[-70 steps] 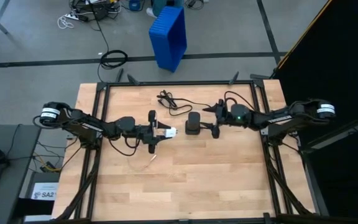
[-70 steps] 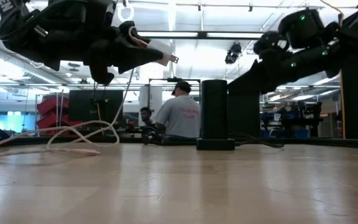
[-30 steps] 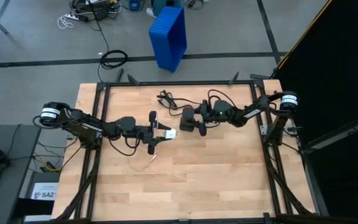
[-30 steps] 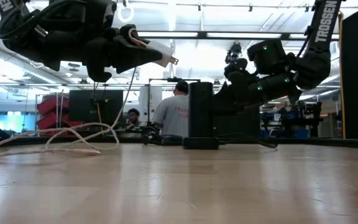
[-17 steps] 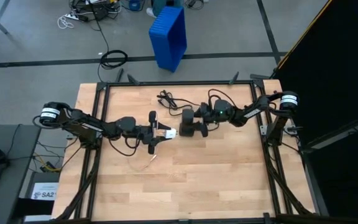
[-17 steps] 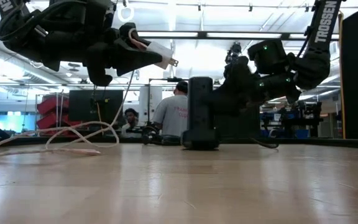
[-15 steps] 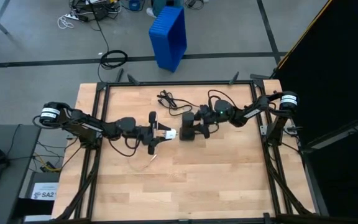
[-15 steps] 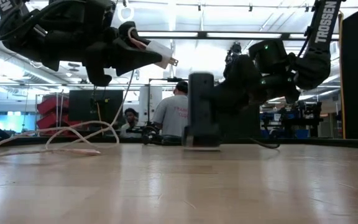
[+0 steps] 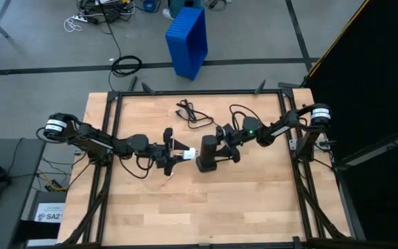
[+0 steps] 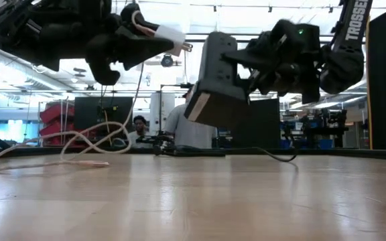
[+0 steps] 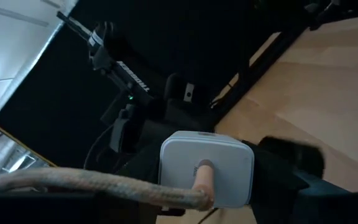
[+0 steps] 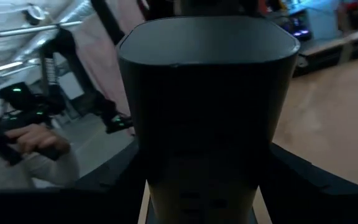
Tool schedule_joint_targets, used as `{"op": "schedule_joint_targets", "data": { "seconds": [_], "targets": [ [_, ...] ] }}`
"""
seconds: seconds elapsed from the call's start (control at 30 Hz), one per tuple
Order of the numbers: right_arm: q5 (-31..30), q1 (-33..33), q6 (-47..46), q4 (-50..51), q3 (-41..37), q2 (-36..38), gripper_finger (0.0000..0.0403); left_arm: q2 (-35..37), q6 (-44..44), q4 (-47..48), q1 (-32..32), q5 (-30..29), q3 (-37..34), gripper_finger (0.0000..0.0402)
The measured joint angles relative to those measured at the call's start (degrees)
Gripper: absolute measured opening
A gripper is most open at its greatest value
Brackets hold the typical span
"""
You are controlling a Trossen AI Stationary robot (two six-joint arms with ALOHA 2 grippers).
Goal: Insert USB
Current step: Insert the white charger adapter into the black outlet
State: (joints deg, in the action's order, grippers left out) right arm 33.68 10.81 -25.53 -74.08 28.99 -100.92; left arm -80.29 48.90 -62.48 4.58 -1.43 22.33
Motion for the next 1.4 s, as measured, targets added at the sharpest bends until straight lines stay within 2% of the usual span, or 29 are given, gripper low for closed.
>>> {"op": "schedule_joint_targets", "data": {
  "seconds": [0.33, 0.73, 1.4],
  "targets": [
    [-5.5, -5.46, -0.36, 0.0, 0.0, -0.01, 0.0221, 0.0, -0.04, -1.03, 0.05, 0.66, 0.39, 0.0167],
    [-6.93, -6.48, -1.28, -0.96, 0.0, 0.01, 0.0221, -0.07, 0.24, -0.87, 1.16, 3.09, 1.51, 0.0167],
    [-6.9, -6.65, 0.17, -1.27, 0.03, 0.01, 0.0221, -0.07, 0.33, -1.03, 1.16, 3.19, 1.53, 0.0167]
  ]
}}
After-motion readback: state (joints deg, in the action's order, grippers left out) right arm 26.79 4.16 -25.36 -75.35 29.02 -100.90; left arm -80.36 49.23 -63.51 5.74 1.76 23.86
